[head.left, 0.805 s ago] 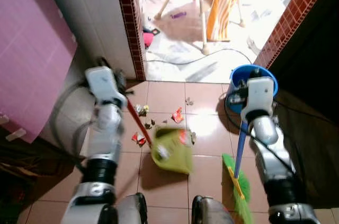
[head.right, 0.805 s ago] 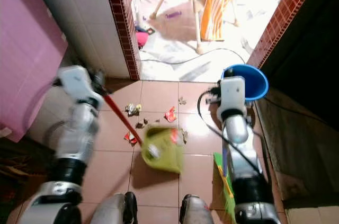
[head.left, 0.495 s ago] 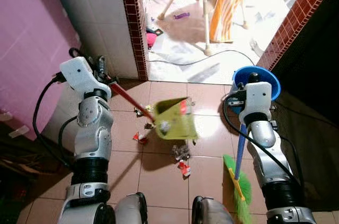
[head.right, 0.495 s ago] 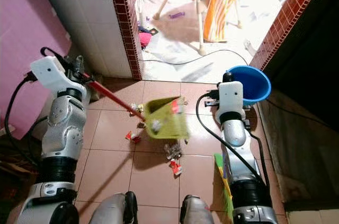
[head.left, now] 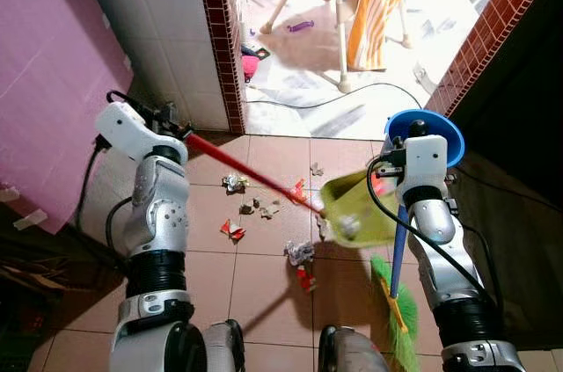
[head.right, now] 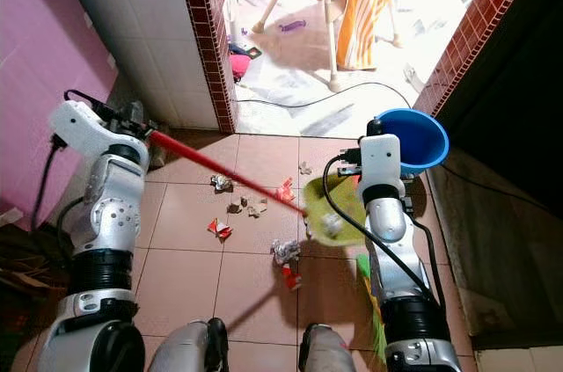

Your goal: Sweep floor

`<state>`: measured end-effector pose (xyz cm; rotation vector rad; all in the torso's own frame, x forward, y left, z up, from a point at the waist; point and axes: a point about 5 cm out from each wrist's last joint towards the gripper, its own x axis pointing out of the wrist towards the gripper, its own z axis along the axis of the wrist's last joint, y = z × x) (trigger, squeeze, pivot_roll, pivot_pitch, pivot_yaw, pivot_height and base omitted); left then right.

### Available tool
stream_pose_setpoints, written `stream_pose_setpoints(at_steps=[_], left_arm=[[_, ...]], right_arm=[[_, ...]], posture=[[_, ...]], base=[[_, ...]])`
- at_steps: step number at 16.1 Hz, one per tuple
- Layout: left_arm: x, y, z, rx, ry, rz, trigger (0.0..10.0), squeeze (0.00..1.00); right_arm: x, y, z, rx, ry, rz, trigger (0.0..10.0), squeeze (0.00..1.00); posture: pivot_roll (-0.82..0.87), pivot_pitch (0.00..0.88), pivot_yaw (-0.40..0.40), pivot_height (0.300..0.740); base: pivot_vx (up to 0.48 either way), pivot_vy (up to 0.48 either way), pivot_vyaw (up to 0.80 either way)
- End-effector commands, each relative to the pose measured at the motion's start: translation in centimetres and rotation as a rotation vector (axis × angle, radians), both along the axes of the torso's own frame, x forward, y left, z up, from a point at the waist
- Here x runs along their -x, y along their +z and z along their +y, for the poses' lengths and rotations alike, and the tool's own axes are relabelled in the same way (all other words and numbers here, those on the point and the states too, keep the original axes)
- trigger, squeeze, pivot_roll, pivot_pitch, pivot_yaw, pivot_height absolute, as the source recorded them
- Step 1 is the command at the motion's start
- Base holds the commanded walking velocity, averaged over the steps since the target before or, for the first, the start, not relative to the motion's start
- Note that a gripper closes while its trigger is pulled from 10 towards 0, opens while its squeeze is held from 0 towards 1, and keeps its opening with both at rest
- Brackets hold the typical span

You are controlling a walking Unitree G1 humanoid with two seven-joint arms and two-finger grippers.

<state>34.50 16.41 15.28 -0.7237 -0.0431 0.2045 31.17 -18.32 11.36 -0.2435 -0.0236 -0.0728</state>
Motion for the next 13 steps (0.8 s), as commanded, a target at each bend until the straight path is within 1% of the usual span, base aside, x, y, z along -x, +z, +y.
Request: stream_pose_setpoints(at_steps=[1,2,3,4,5,6,7,8,9,10,12,13], left_arm=[[-0.3,1.8,0.3,0.041,0.011,-0.074,10.0,0.0],[-0.3,1.9,0.3,0.031,0.007,-0.077,10.0,0.0],[-0.2,1.9,0.2,0.005,0.004,-0.075,10.0,0.0],[-0.2,2.2,0.1,-0.147,-0.006,-0.075,10.0,0.0],[-0.2,2.7,-0.3,-0.265,-0.026,-0.101,10.0,0.0],[-0.2,2.9,-0.6,-0.328,-0.047,-0.116,10.0,0.0],[-0.2,2.7,-0.8,-0.331,-0.065,-0.098,10.0,0.0],[-0.2,2.7,-0.9,-0.366,-0.07,-0.1,10.0,0.0],[-0.2,3.0,-1.1,-0.388,-0.082,-0.125,10.0,0.0],[-0.3,3.5,-1.4,-0.36,-0.084,-0.142,10.0,0.0],[-0.7,5.0,-1.7,-0.358,-0.062,-0.184,10.0,0.0],[-1.1,6.7,-1.9,-0.382,-0.047,-0.24,10.0,0.0]], right_arm=[[0.3,-0.3,-0.1,0.012,0.003,0.008,10.0,0.0],[0.4,-0.4,-0.1,0.015,0.003,0.01,10.0,0.0],[0.4,-0.4,-0.1,0.018,0.002,0.011,10.0,0.0],[0.4,-0.3,-0.2,0.031,-0.006,0.003,10.0,0.0],[0.4,0.0,-0.2,0.039,-0.013,-0.014,10.0,0.0],[0.3,0.2,-0.2,0.041,-0.019,-0.03,10.0,0.0],[0.3,0.6,-0.1,0.041,-0.017,-0.062,10.0,0.0],[0.2,0.6,-0.1,0.036,-0.019,-0.065,10.0,0.0],[0.2,0.6,0.0,0.03,-0.02,-0.063,10.0,0.0],[0.2,0.4,0.3,0.006,-0.014,-0.057,10.0,0.0],[0.2,0.1,0.8,-0.006,-0.007,-0.048,10.0,0.0],[0.1,0.1,1.2,-0.009,0.008,-0.05,10.0,0.0]], posture=[[-0.08,0.11,0.037,0.74],[-0.09,0.112,0.037,0.74],[-0.09,0.112,0.037,0.74],[-0.09,0.113,0.038,0.74],[-0.09,0.112,0.039,0.74],[-0.08,0.113,0.041,0.74],[-0.08,0.11,0.043,0.74],[-0.08,0.11,0.044,0.74],[-0.08,0.108,0.043,0.74],[-0.08,0.102,0.043,0.74],[-0.07,0.097,0.04,0.74],[-0.07,0.093,0.04,0.74]], base=[[0.0,0.0,0.0],[0.0,0.0,0.0],[0.0,0.0,0.0],[0.0,0.0,0.0],[0.0,0.0,0.0],[0.0,0.0,0.0],[0.0,0.0,0.0],[0.0,0.0,0.0],[0.0,0.0,0.0],[0.0,0.0,0.0],[0.0,0.0,0.0],[0.0,0.0,0.0]])
